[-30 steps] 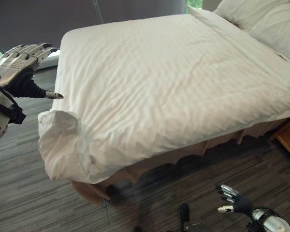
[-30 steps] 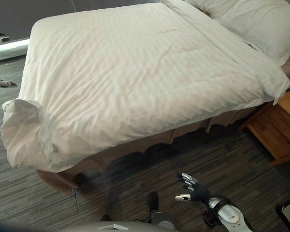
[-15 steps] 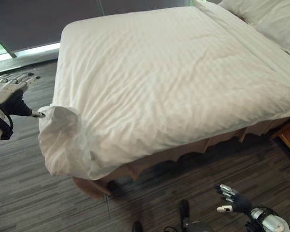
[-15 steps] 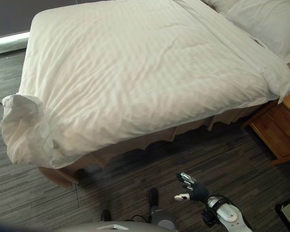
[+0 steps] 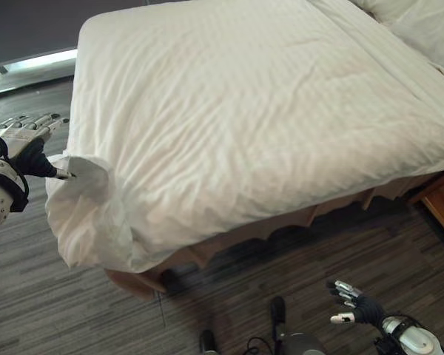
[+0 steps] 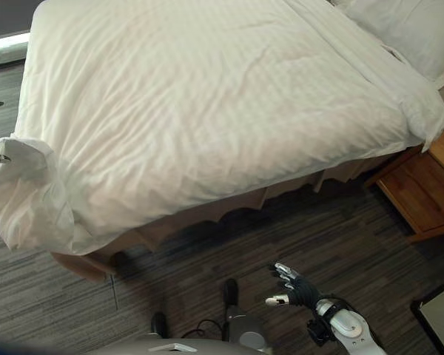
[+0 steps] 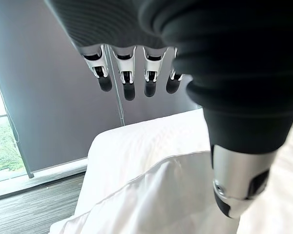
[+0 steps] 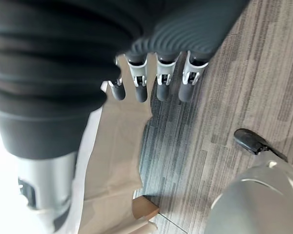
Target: Making the bed.
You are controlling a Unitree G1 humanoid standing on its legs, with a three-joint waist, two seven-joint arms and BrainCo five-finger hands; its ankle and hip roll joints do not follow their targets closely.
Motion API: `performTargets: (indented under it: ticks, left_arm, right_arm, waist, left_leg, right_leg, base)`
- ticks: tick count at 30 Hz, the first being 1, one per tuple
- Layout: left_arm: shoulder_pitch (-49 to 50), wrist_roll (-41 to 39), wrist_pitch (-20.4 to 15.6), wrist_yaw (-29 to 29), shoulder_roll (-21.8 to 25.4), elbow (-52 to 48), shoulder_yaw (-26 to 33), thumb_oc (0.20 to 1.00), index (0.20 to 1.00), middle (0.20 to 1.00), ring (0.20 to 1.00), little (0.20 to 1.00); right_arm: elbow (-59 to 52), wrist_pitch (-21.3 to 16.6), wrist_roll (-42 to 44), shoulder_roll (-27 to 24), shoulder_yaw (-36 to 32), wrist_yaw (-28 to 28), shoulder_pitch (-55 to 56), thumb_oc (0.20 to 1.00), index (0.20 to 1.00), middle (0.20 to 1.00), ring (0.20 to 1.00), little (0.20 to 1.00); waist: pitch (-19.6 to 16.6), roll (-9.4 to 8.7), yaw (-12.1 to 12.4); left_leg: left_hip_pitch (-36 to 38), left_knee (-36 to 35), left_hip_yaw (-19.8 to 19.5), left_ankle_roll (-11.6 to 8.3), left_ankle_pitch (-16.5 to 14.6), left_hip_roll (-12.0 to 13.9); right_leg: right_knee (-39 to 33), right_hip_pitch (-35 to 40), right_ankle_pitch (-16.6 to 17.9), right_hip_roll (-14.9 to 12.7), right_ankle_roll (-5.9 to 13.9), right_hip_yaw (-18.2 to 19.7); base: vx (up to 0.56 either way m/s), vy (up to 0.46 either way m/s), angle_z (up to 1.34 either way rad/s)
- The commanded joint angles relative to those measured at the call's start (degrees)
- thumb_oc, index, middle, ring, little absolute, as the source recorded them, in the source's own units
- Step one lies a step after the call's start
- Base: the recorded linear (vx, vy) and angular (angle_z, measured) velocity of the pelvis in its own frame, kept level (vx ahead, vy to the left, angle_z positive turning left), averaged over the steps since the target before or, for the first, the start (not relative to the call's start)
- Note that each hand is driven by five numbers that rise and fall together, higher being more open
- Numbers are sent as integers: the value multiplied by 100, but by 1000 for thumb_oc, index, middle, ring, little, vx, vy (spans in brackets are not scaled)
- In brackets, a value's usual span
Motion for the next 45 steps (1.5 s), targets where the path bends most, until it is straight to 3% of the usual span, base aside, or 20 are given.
performTargets:
  ticks: [1,9,15,17,34,41,42,45]
  left_arm:
    - [-724,-66,171,53,-40,623,42,1000,1000,1000,1000,1000]
    - [-1980,-118,289,-80,-346,1805,-1169,1000,1000,1000,1000,1000]
    - [-2109,-193,289,-138,-621,1996,-1355,1000,1000,1000,1000,1000]
    - [-2061,-188,305,-149,-622,1995,-1315,200,200,200,200,200]
    - [-906,-279,290,-110,-498,1892,-305,200,200,200,200,200]
    - [342,-387,303,-125,-713,2150,649,200,200,200,200,200]
    - [858,-506,338,-141,-892,2144,1052,200,200,200,200,200]
    - [1359,-609,330,-144,-1106,2429,1400,200,200,200,200,200]
  right_arm:
    - [-292,-168,55,-167,74,-41,-275,1000,1000,1000,1000,1000]
    - [-233,-163,156,-229,277,-90,-503,1000,1000,1000,1000,1000]
    - [-180,-178,127,-240,441,-127,-659,1000,1000,1000,1000,1000]
    - [-146,-184,117,-227,465,-130,-677,1000,1000,1000,1000,1000]
    - [-21,-184,-41,-230,557,-78,-711,1000,1000,1000,1000,1000]
    - [31,-166,-55,-252,482,-54,-658,1000,1000,1000,1000,1000]
    - [9,-163,-43,-216,386,-46,-581,1000,1000,1000,1000,1000]
    - [25,-157,-18,-186,349,-46,-568,1000,1000,1000,1000,1000]
  waist:
    - [139,39,-171]
    - [391,-37,-205]
    - [553,-92,-225]
    - [582,-97,-214]
    - [567,-78,-95]
    - [465,-87,-4]
    - [457,-94,75]
    - [451,-101,154]
  left_leg:
    - [-317,66,-63,505,300,-155]
    - [-492,66,-8,506,373,-128]
    - [-569,66,47,515,401,-118]
    - [-571,66,65,517,400,-112]
    - [-478,66,89,530,363,-116]
    - [-417,66,56,540,328,-142]
    - [-418,66,20,548,324,-153]
    - [-463,66,-36,560,341,-177]
  right_leg:
    - [129,603,-568,-396,560,102]
    - [144,370,-492,-365,560,170]
    - [160,256,-456,-351,554,206]
    - [166,235,-451,-352,556,217]
    - [184,296,-485,-338,529,216]
    - [168,395,-499,-362,537,150]
    - [167,413,-502,-374,537,117]
    - [174,405,-494,-389,538,74]
  base:
    - [-29,3,-8]
    - [-35,6,-9]
    - [-36,13,-5]
    - [-20,8,-6]
    - [0,0,0]
    - [1,2,0]
    - [-13,8,4]
    - [0,0,0]
